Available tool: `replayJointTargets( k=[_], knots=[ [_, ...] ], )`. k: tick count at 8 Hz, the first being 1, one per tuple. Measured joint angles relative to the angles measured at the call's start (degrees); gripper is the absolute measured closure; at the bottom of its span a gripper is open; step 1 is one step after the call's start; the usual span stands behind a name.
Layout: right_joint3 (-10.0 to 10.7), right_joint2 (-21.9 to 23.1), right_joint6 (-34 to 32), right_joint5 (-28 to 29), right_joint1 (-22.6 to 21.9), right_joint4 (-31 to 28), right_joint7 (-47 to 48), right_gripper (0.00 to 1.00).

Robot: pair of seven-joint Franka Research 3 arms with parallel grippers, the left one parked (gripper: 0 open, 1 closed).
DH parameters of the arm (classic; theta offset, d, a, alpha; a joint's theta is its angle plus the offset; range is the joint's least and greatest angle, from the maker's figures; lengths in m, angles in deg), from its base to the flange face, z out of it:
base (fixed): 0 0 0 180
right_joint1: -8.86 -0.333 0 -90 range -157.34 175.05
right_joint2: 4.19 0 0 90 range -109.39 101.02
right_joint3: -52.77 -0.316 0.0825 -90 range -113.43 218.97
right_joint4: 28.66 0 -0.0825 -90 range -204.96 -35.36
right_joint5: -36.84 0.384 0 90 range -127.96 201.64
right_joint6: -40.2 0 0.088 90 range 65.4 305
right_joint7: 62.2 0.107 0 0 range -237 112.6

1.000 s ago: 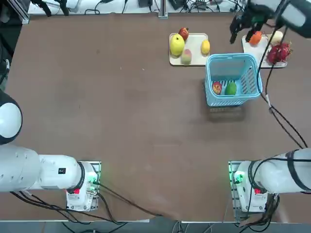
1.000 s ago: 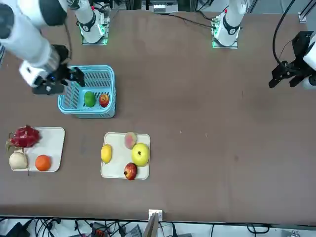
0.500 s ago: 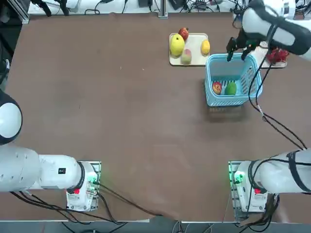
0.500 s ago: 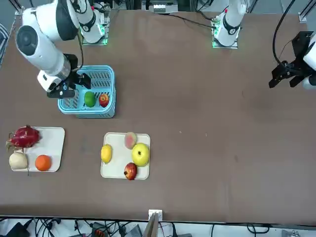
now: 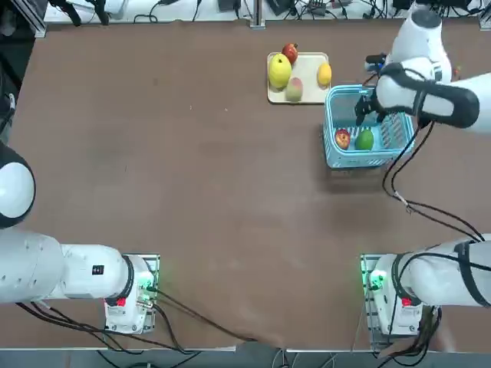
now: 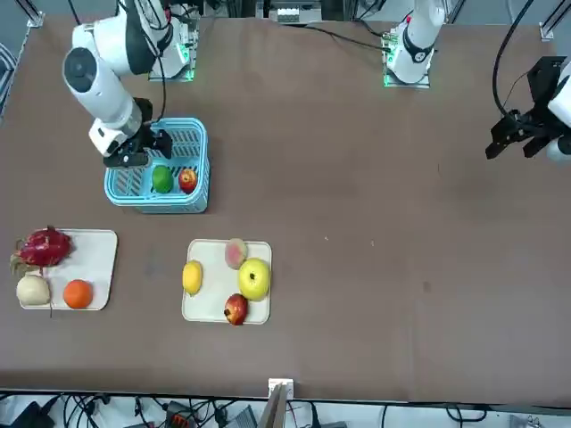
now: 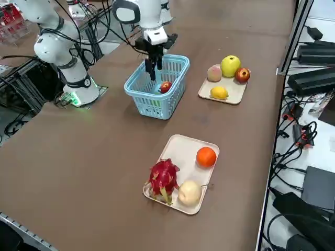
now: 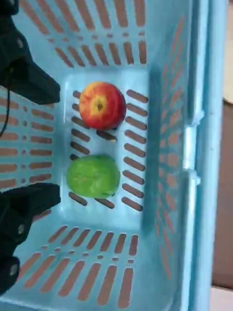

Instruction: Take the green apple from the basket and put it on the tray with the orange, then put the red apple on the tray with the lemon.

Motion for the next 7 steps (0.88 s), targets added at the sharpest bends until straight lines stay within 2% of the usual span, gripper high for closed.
replayJointTargets(
  k=[1, 3, 7],
  knots=[
    [0.02, -0.27, 4.45, -0.48, 0.03, -2.73, -0.16, 0.00],
    [0.07, -2.33, 9.11, -0.57, 0.04, -4.41, -0.48, 0.00],
    [0.42, -6.02, 12.13, -5.84, 3.17, -4.38, -0.56, 0.00]
  ],
)
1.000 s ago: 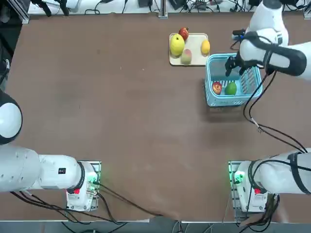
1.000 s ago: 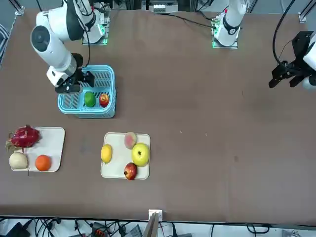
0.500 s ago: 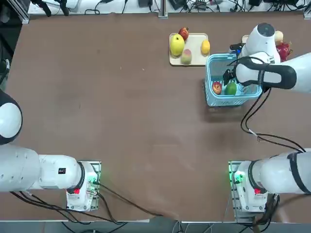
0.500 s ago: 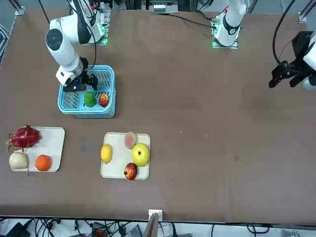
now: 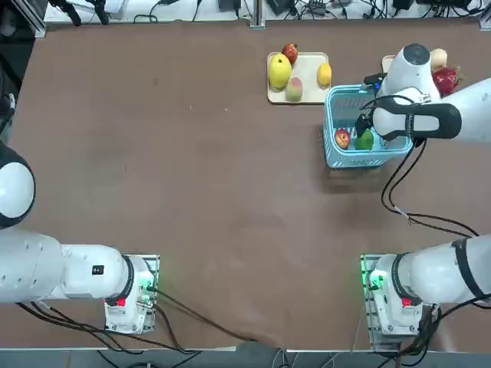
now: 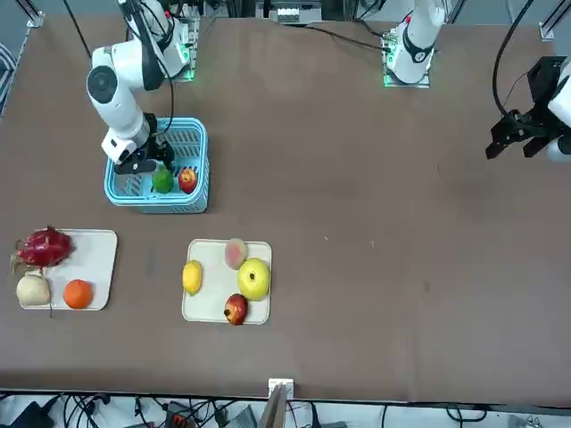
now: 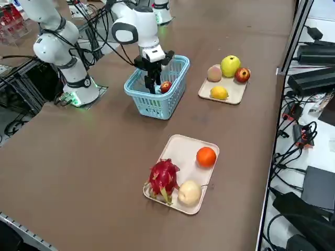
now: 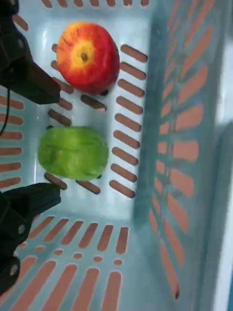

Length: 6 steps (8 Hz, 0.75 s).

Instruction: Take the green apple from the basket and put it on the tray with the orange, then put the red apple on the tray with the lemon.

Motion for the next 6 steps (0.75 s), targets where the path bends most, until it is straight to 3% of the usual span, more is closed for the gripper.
replayJointTargets(
  k=[6],
  knots=[
    [0.01, -5.49, 6.40, -0.08, 0.97, 0.01, -0.01, 0.00]
  ],
)
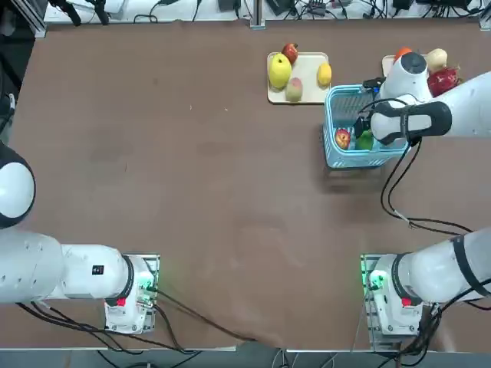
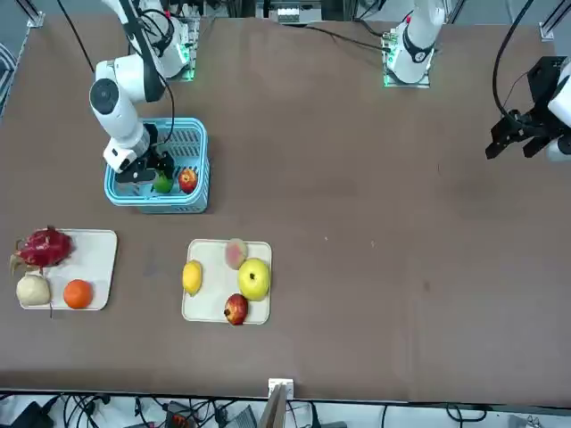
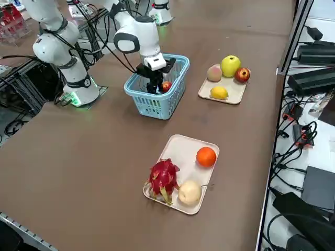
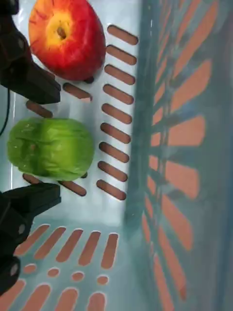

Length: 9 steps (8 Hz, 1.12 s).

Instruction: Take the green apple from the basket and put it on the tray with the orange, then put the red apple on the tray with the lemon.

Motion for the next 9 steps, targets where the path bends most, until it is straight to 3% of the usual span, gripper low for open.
replayJointTargets(
  k=[3, 6, 9],
  knots=[
    [0.02, -1.77, 0.79, 0.00, 0.66, 0.00, 0.00, 0.00],
    [0.02, -3.16, 2.34, 0.00, 1.12, 0.01, 0.00, 0.07],
    [0.06, -4.00, 3.79, 0.00, 1.26, 0.07, 0.33, 0.29]
  ],
)
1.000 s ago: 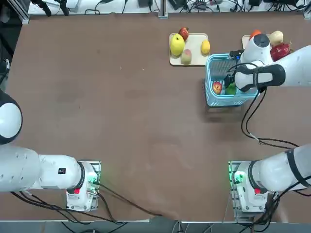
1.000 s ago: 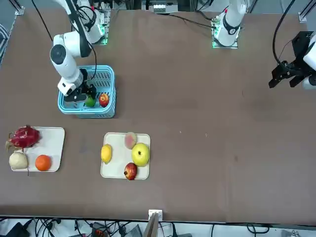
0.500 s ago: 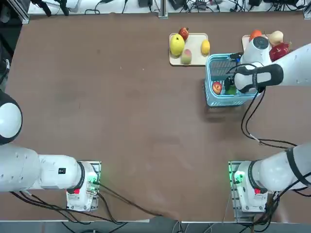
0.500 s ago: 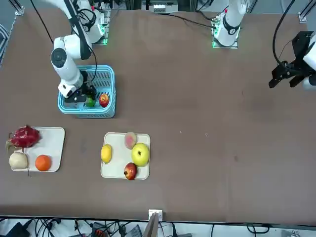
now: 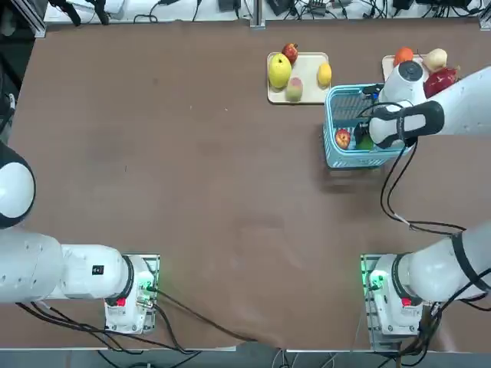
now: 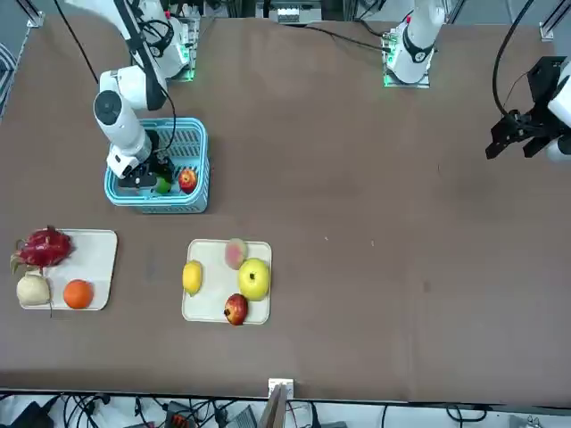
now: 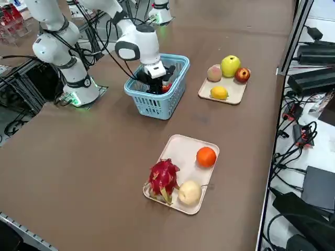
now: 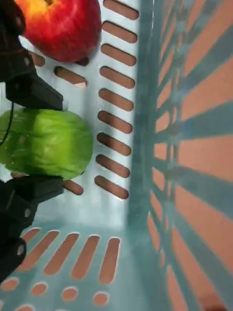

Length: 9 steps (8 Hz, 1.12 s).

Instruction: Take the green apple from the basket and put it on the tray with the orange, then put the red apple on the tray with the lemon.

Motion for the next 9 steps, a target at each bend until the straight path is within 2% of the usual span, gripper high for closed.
replayJointTargets(
  k=[3, 4, 5, 6, 7, 9],
  knots=[
    [0.06, 0.44, 0.40, 0.00, 0.07, 0.91, 2.30, 0.33],
    [0.01, 1.69, -1.37, 0.00, 0.05, 1.86, 3.31, 0.33],
    [-0.12, 3.84, -5.80, 0.00, -0.11, 3.48, 4.61, 0.33],
    [-0.45, 8.35, -13.42, 0.00, -0.83, 6.37, 6.73, 0.33],
    [-0.51, 10.58, -20.46, 0.00, -1.86, 9.17, 7.96, 0.33],
    [-0.67, 13.47, -40.46, 0.15, -4.36, 22.38, 9.25, 0.33]
  ],
)
